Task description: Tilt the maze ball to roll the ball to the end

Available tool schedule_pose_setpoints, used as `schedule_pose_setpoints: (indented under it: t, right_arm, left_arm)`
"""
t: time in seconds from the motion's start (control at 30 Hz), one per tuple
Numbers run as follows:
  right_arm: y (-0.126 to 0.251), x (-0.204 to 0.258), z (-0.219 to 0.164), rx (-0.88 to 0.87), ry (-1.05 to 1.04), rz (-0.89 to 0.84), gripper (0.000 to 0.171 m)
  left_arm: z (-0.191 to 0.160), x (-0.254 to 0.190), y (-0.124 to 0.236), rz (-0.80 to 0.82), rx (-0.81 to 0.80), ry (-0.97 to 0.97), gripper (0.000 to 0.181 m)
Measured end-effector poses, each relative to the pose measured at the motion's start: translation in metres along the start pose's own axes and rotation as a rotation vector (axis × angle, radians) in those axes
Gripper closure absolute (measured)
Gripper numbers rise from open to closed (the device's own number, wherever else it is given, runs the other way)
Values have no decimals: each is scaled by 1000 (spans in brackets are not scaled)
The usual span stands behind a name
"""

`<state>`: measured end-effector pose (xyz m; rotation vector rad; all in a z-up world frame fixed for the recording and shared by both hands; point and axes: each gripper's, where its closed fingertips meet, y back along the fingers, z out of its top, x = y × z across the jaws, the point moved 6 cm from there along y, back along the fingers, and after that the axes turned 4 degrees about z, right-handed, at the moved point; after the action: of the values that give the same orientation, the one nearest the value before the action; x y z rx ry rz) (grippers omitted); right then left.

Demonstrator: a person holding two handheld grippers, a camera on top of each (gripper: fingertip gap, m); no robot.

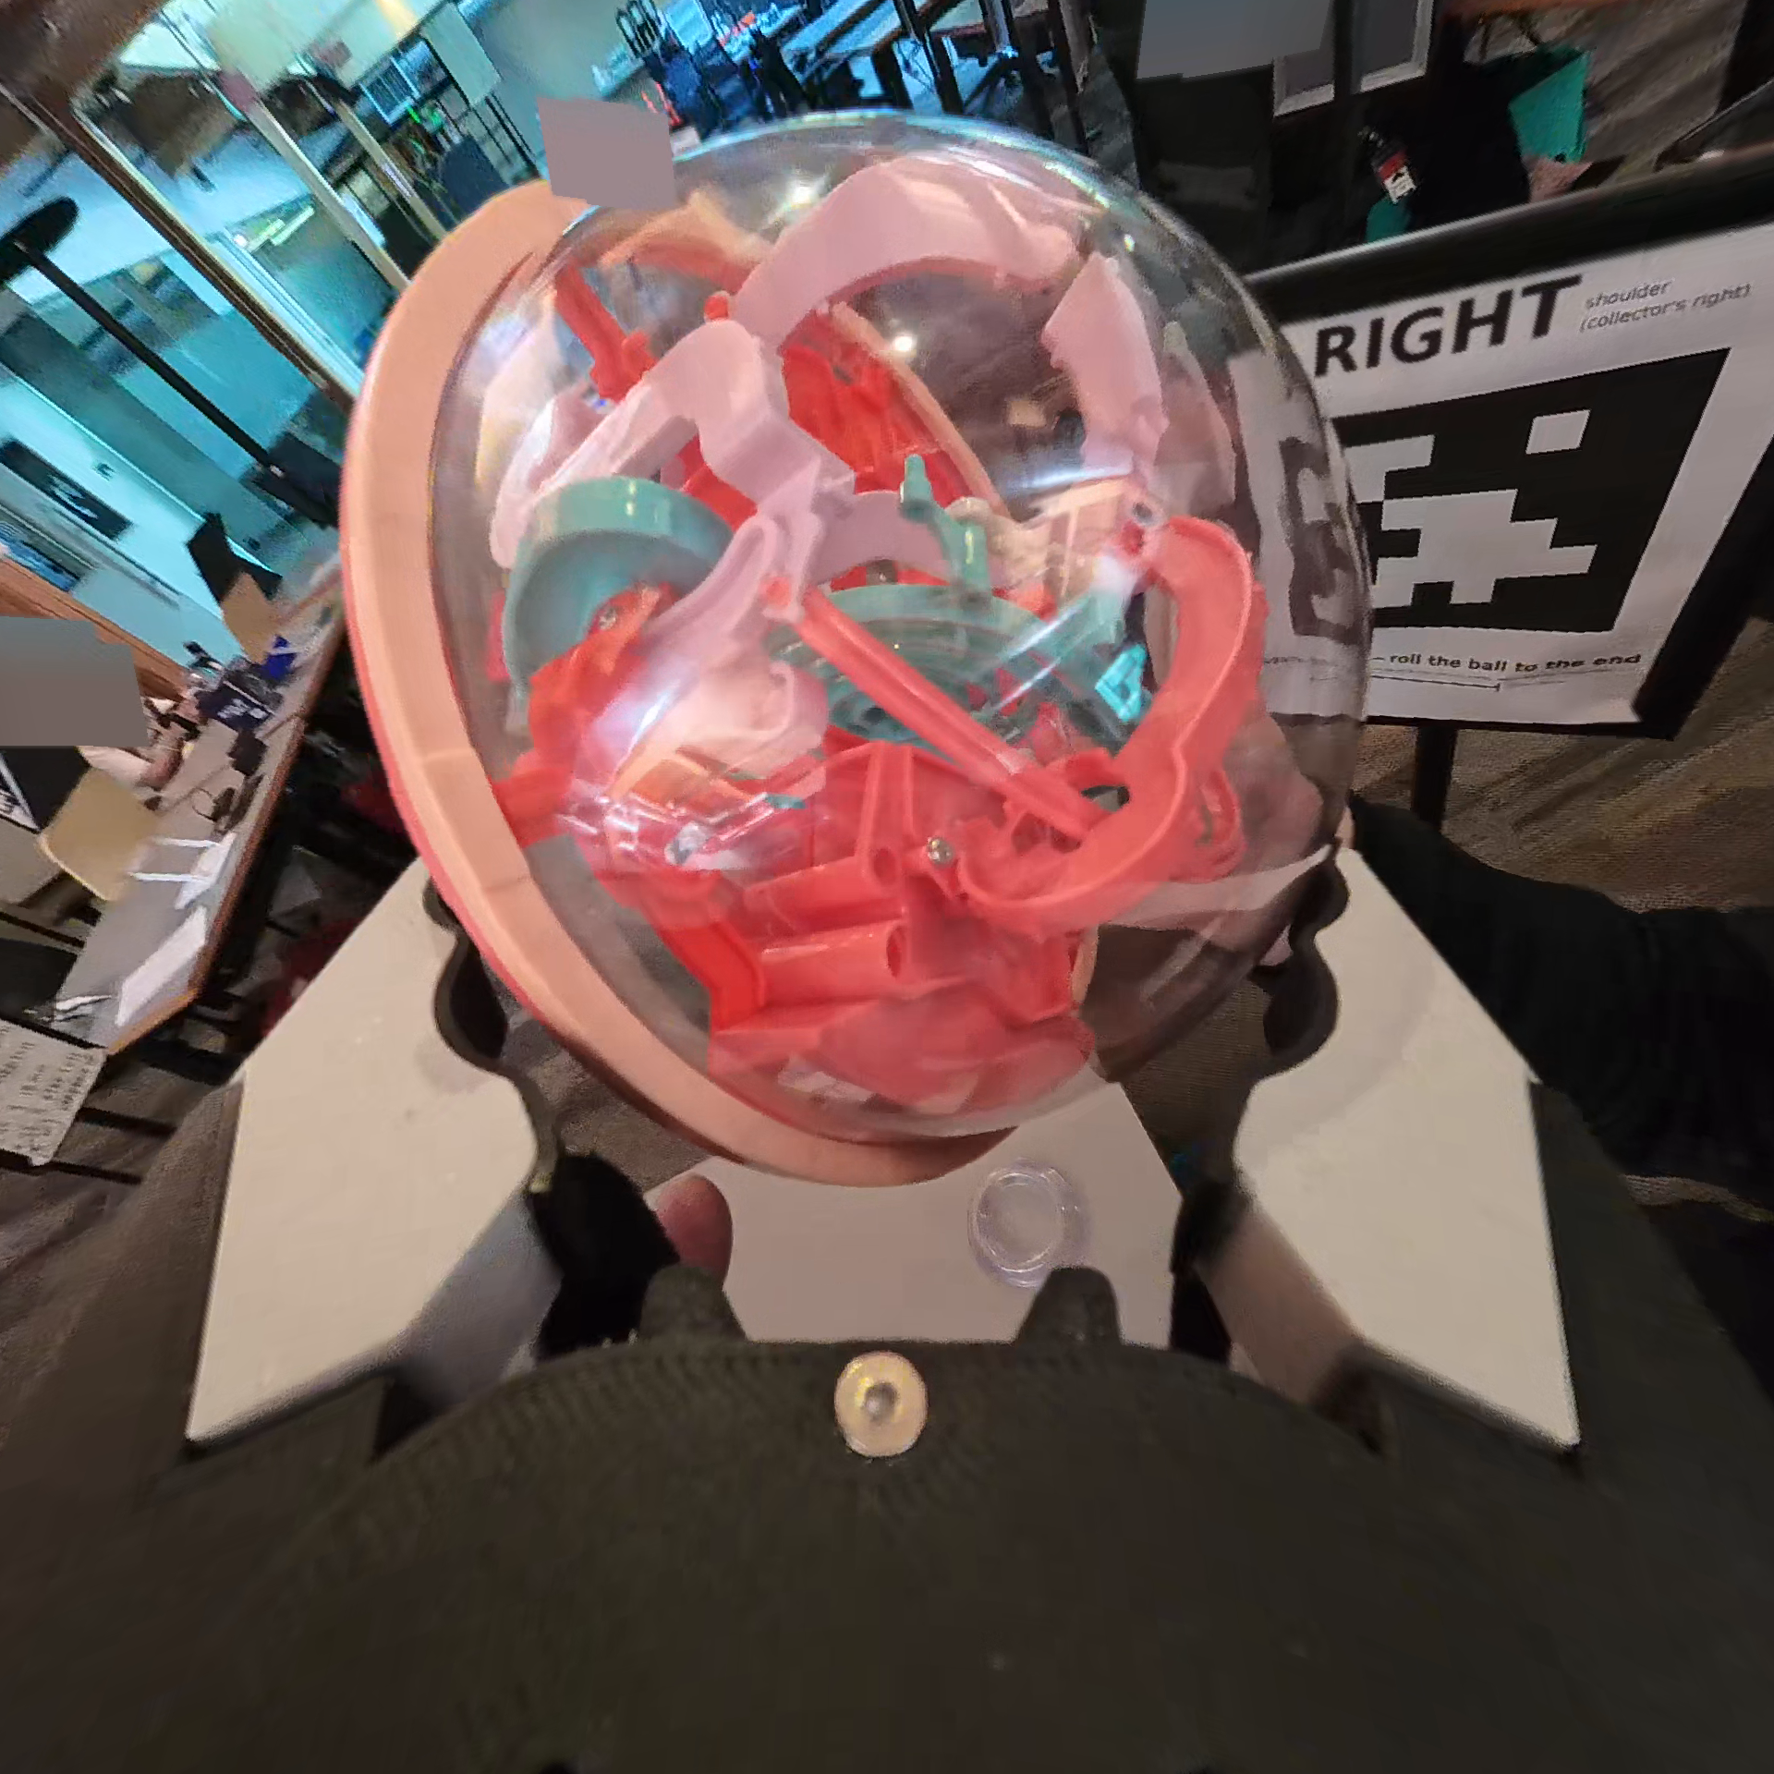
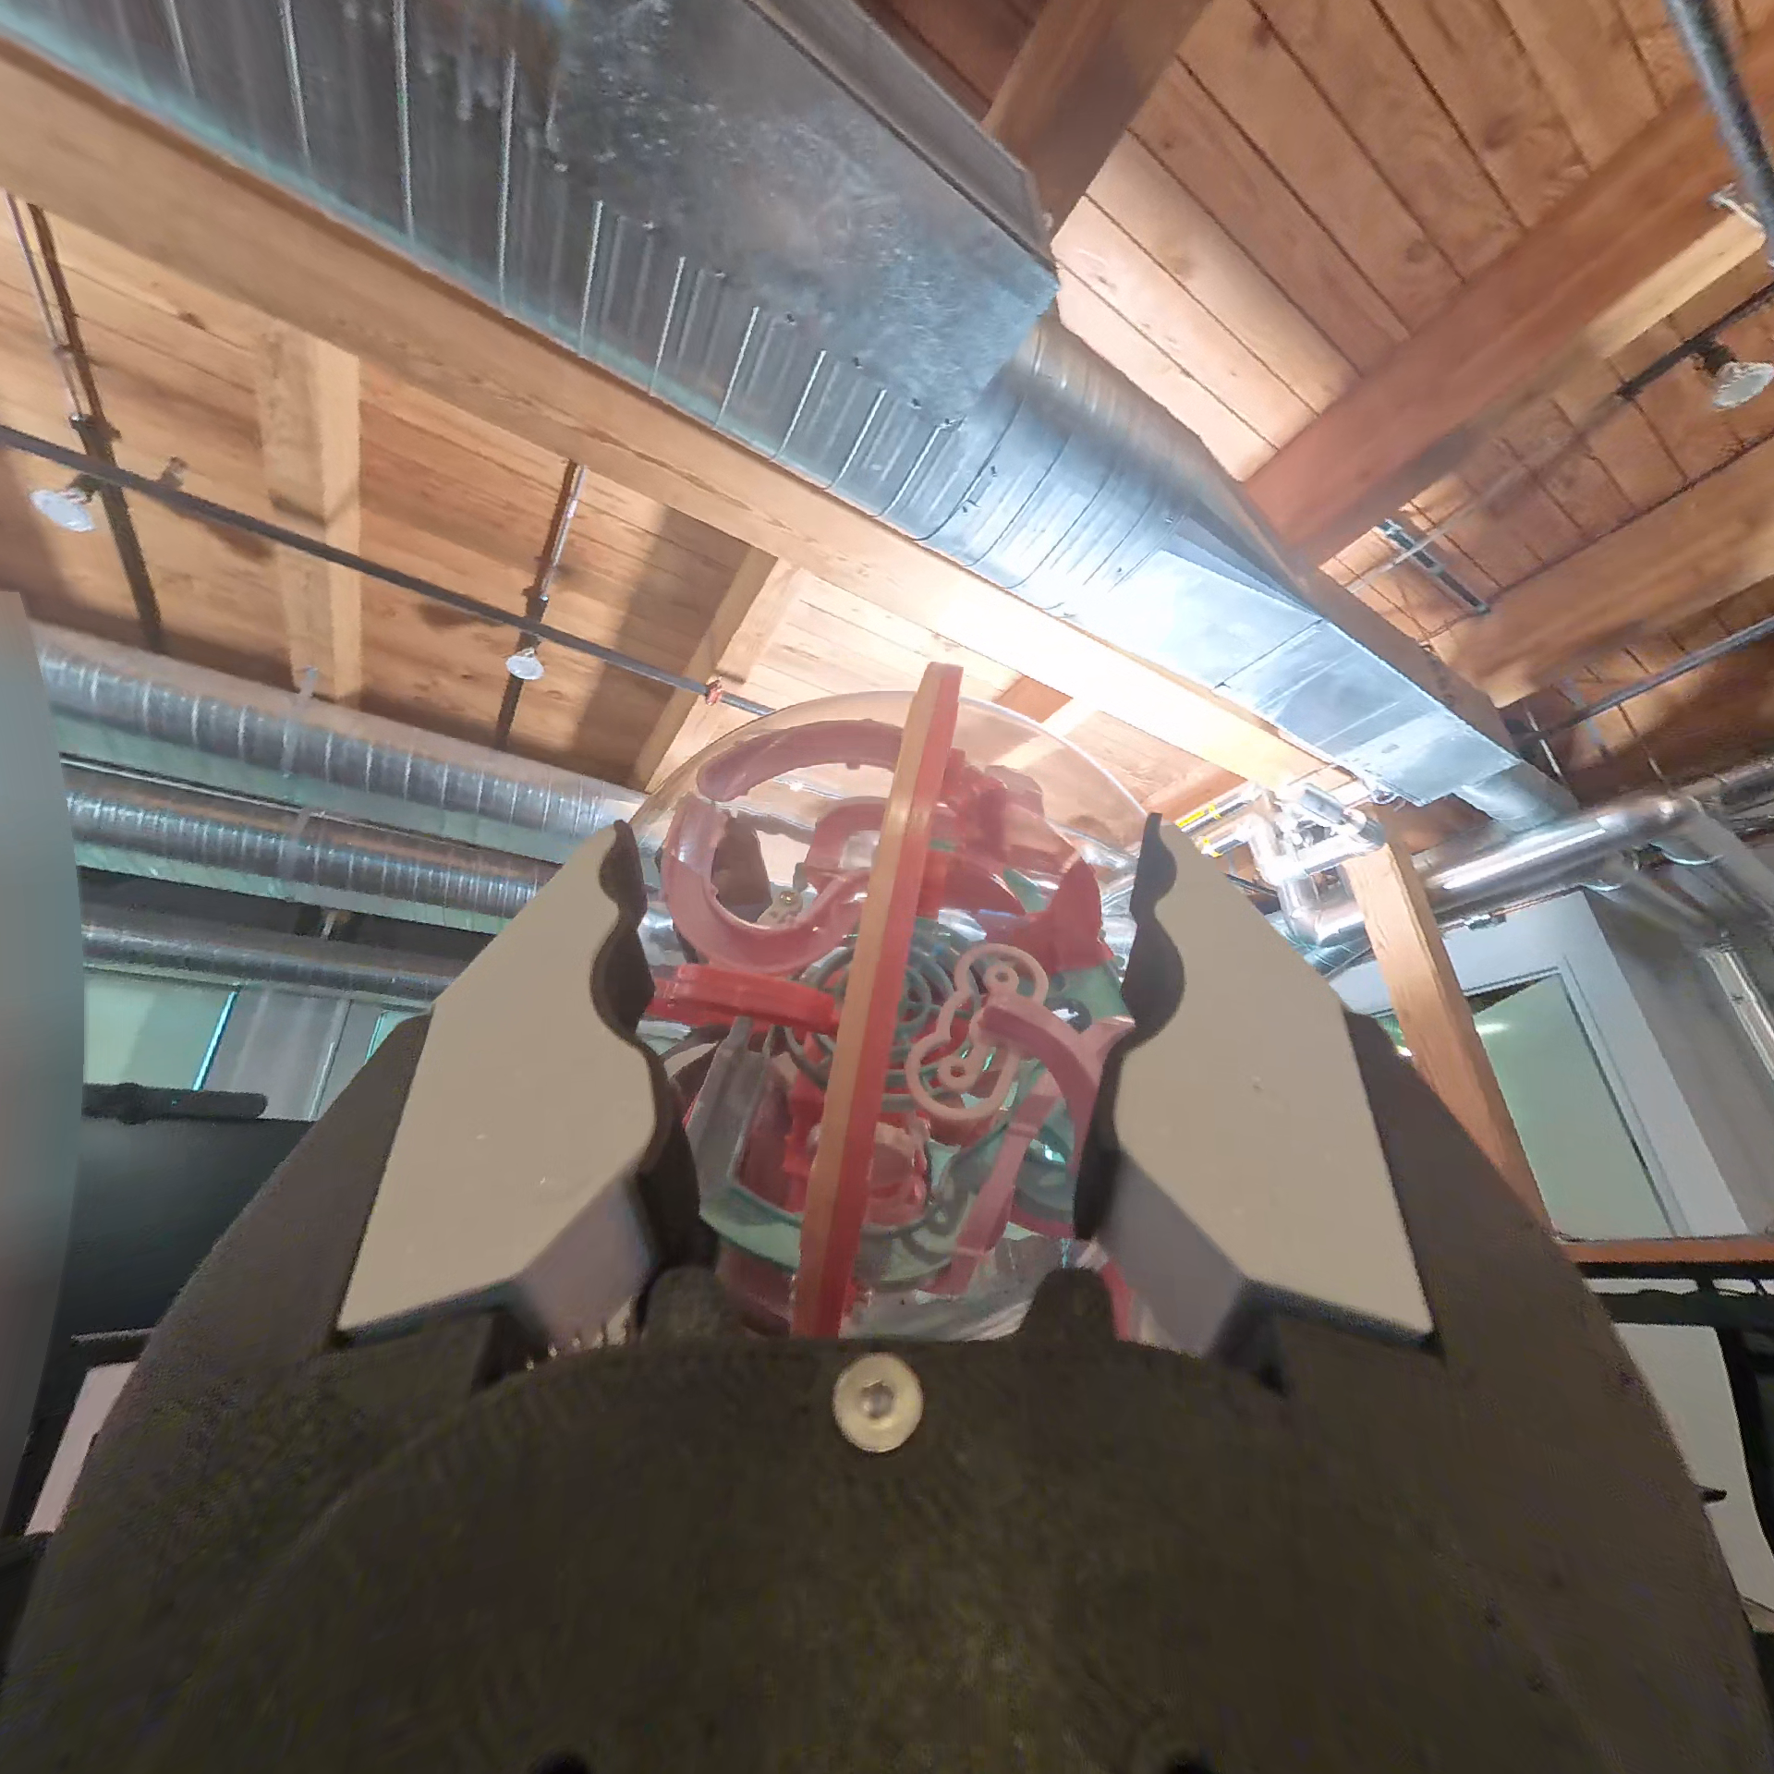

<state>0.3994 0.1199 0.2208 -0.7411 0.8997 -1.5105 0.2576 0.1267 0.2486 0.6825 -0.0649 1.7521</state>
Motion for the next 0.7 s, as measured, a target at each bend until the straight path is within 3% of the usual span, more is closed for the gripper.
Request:
schedule_pose_setpoints:
  t: [0.37, 0.53, 0.7]
  right_arm:
    - [-16, 20, 9, 104, 157, 33, 71]
    - [-59, 86, 27, 211, 391, 180, 71]
    - [-89, 143, 38, 264, 544, 310, 71]
  left_arm:
    - [3, -1, 4, -19, -160, -75, 22]
    - [38, -26, 36, 15, -359, -276, 22]
    - [76, -55, 69, 81, -422, -445, 23]
